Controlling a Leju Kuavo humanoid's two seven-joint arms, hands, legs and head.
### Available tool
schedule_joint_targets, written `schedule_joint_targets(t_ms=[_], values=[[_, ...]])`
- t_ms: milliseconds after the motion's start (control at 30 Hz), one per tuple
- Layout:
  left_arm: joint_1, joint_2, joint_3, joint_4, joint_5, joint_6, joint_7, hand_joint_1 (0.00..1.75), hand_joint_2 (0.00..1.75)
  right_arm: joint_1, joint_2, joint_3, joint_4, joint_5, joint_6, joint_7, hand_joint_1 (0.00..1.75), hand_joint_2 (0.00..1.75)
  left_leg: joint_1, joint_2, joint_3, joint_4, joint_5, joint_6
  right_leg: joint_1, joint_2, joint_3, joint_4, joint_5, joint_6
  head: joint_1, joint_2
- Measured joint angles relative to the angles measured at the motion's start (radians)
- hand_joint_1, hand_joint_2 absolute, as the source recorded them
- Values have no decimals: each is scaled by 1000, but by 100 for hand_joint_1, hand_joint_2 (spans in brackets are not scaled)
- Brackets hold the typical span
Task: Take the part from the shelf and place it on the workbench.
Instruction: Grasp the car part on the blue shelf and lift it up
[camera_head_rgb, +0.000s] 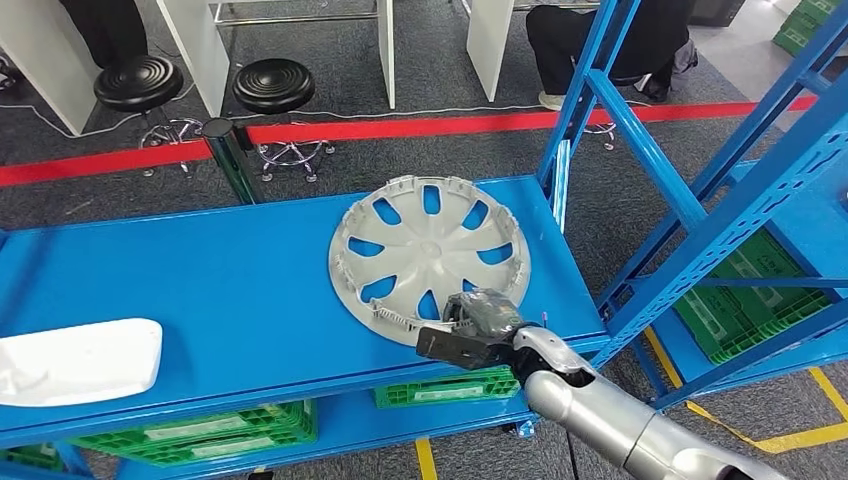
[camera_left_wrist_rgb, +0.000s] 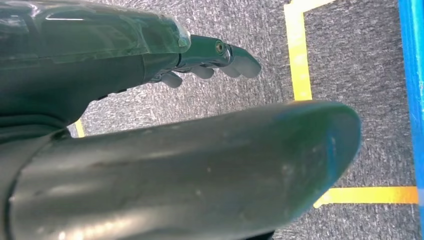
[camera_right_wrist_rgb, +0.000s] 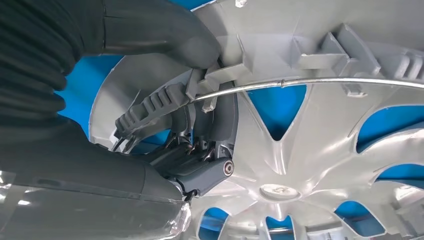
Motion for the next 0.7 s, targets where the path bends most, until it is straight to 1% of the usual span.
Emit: schedule_joint_targets(t_ms=[100, 267, 400, 467, 533, 600, 667, 700], values=[[3, 0, 0, 0, 6, 2, -3, 0, 0, 19, -22, -27, -30, -27, -36, 4, 175, 175, -1, 1, -2, 0, 0, 0, 0, 0, -1, 0, 1, 1, 1, 0], [5, 0, 0, 1, 15, 2, -8, 0, 0, 50, -53, -68, -74, -58, -69, 7, 175, 175, -1, 4, -6, 0, 0, 1, -1, 2, -5, 0, 1, 2, 0, 0], [10, 0, 0, 3, 41, 0, -29, 0, 0, 82, -82, -114, -140, -102, -130, 2, 175, 175, -1, 5, -11, 1, 0, 1, -1, 2, -9, 0, 2, 3, 0, 0], [13, 0, 0, 4, 68, -1, -57, 0, 87, 95, -101, -147, -188, -142, -181, -14, 175, 175, -1, 6, -13, 1, 0, 2, -1, 2, -12, 0, 2, 3, 0, 0], [15, 0, 0, 5, 100, -1, -102, 0, 175, 104, -121, -193, -255, -209, -244, -45, 175, 175, -1, 7, -15, 1, 0, 2, -1, 2, -14, 0, 3, 4, 0, 0], [13, 0, 2, 6, 115, 13, -166, 0, 175, 107, -143, -257, -358, -294, -312, -81, 175, 175, -2, 7, -16, 1, 0, 2, -1, 2, -15, 1, 3, 5, 0, 0], [8, 0, 2, 7, 99, 57, -232, 0, 175, 106, -166, -337, -493, -377, -377, -106, 175, 175, -2, 4, -18, 1, 1, 2, -2, 0, -17, 1, 3, 5, 0, 0], [3, 1, 2, 7, 84, 87, -256, 0, 131, 105, -177, -378, -564, -412, -405, -111, 175, 175, -3, 2, -18, 1, 1, 3, -2, -1, -18, 2, 3, 5, 0, 0]])
